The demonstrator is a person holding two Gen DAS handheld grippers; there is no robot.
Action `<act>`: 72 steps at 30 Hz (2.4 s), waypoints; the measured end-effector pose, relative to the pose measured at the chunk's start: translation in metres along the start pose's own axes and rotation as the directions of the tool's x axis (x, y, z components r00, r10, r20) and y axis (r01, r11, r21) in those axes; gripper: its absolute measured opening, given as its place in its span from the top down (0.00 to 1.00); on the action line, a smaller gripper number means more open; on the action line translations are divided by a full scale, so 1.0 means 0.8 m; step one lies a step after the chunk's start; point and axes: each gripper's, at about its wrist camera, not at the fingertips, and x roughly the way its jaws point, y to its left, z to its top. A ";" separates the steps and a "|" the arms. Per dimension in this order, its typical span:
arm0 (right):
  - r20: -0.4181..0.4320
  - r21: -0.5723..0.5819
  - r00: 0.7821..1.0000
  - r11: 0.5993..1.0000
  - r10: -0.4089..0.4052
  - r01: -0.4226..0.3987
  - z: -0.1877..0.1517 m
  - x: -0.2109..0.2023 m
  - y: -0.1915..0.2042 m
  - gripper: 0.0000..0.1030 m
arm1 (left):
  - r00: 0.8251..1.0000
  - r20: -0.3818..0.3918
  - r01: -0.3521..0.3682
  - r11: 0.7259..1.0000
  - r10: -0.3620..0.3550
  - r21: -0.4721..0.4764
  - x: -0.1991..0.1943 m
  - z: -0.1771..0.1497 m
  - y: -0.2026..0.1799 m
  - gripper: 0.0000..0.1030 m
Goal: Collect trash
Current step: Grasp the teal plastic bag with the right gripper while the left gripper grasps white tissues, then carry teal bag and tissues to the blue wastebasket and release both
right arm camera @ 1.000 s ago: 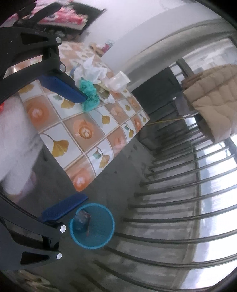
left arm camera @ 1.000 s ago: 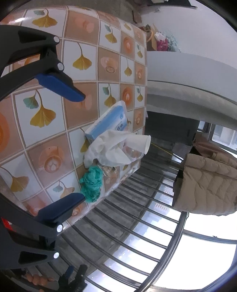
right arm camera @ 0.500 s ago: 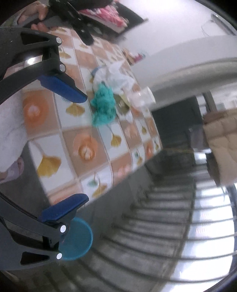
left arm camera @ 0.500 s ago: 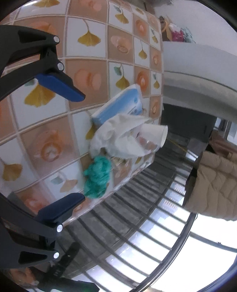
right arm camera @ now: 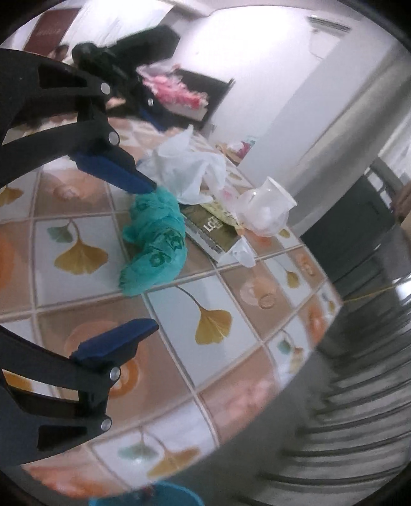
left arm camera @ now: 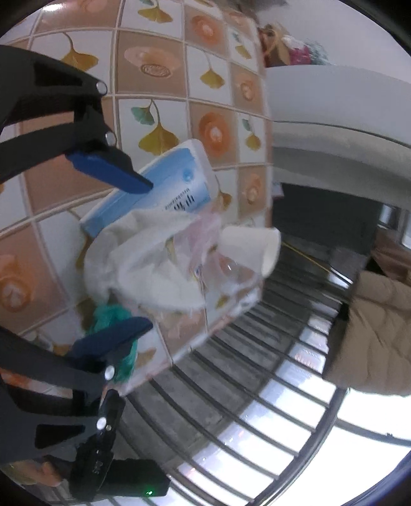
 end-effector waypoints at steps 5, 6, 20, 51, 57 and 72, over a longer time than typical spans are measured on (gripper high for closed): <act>-0.013 0.011 1.000 1.000 0.025 -0.025 0.006 0.003 -0.004 0.28 | 1.000 -0.020 -0.007 1.000 0.007 -0.017 0.013 0.003 0.010 0.37; -0.017 0.015 0.999 0.999 0.030 -0.029 0.007 0.004 -0.006 0.29 | 1.000 -0.021 -0.011 1.000 0.010 -0.017 0.014 0.003 0.011 0.40; -0.087 0.074 0.993 0.994 0.081 -0.074 0.011 0.028 -0.025 0.73 | 1.000 -0.009 0.007 1.000 -0.007 0.030 0.013 0.001 -0.010 0.93; 0.056 0.030 0.993 0.993 0.109 -0.110 0.007 -0.080 -0.030 0.88 | 0.992 0.127 -0.008 0.988 -0.011 0.152 -0.140 -0.015 -0.060 0.95; 0.141 0.036 0.982 0.991 0.124 -0.130 0.002 -0.130 -0.046 0.88 | 0.981 0.156 0.096 0.985 -0.119 0.144 -0.166 -0.005 -0.093 0.95; 0.377 0.290 0.914 0.956 -0.152 0.040 -0.044 -0.285 -0.203 0.88 | 0.840 -0.168 0.534 0.841 -0.515 0.093 -0.045 0.014 -0.302 0.95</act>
